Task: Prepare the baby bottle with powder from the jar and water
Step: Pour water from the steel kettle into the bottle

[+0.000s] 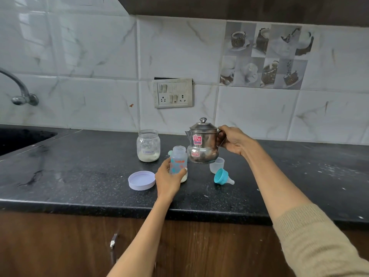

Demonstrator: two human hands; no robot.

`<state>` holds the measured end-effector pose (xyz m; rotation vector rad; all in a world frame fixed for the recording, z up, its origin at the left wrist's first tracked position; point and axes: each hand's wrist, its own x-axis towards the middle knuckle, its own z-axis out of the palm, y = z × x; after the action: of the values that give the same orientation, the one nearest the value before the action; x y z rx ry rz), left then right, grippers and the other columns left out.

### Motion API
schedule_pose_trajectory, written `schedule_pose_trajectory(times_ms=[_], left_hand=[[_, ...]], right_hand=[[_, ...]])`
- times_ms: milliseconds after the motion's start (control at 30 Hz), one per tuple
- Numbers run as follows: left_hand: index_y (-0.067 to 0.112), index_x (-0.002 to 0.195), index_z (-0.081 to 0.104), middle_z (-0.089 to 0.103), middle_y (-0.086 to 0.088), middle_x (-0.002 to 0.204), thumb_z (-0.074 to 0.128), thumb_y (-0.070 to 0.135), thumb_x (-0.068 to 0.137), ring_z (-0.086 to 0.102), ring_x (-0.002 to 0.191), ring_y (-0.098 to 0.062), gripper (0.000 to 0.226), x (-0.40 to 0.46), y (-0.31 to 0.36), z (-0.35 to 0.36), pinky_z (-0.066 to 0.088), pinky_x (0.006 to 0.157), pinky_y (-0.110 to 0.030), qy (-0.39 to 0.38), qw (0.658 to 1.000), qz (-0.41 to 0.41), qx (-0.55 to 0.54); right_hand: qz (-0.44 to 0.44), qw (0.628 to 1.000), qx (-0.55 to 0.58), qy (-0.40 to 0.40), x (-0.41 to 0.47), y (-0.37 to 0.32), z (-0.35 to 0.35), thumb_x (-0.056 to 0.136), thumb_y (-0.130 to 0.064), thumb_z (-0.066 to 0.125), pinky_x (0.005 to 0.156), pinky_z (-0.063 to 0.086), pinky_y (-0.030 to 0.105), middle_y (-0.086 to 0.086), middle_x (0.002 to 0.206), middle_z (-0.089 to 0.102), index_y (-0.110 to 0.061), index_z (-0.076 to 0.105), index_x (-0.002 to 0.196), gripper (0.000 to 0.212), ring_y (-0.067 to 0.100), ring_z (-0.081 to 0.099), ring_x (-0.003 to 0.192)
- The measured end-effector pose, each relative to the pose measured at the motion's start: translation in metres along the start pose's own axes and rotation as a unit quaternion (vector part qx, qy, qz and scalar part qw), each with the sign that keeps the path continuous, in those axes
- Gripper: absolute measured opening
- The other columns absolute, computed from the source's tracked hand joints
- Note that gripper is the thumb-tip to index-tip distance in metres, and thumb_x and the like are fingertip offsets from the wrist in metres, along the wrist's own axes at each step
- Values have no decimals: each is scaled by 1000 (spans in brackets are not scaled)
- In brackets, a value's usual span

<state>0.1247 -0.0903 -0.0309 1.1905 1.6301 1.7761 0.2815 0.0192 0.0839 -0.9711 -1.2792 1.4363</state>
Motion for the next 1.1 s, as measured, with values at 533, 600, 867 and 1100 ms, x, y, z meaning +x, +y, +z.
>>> schedule_pose_trajectory(times_ms=[533, 600, 867, 1100], left_hand=[[12, 128, 53, 63, -4, 119, 74, 13, 77, 55, 93, -8, 55, 1, -1, 1, 43, 83, -21, -9, 1000, 11, 3], [12, 128, 53, 63, -5, 119, 73, 12, 77, 55, 93, -8, 54, 1, 0, 1, 42, 82, -21, -12, 1000, 12, 1], [12, 130, 52, 62, -4, 123, 74, 15, 77, 54, 96, -8, 57, 3, -2, 1, 43, 86, -22, -24, 1000, 8, 9], [13, 128, 54, 64, -6, 121, 76, 15, 74, 59, 96, -10, 59, 5, -4, 2, 45, 86, -23, -27, 999, 7, 21]], right_hand=[[4, 998, -66, 12, -3, 12, 5, 96, -5, 36, 51, 29, 26, 4, 53, 31, -11, 39, 64, 33, 15, 32, 53], [2, 997, -76, 7, -1, 9, 5, 96, -5, 36, 52, 29, 26, 4, 55, 30, -11, 39, 64, 32, 14, 31, 52], [-5, 992, -122, -8, 4, 1, 2, 95, -7, 40, 53, 29, 26, 4, 57, 31, -11, 43, 67, 29, 13, 30, 53], [-18, 985, -172, -3, 12, -3, 0, 93, -7, 41, 52, 27, 26, 3, 56, 30, -11, 44, 66, 28, 15, 28, 53]])
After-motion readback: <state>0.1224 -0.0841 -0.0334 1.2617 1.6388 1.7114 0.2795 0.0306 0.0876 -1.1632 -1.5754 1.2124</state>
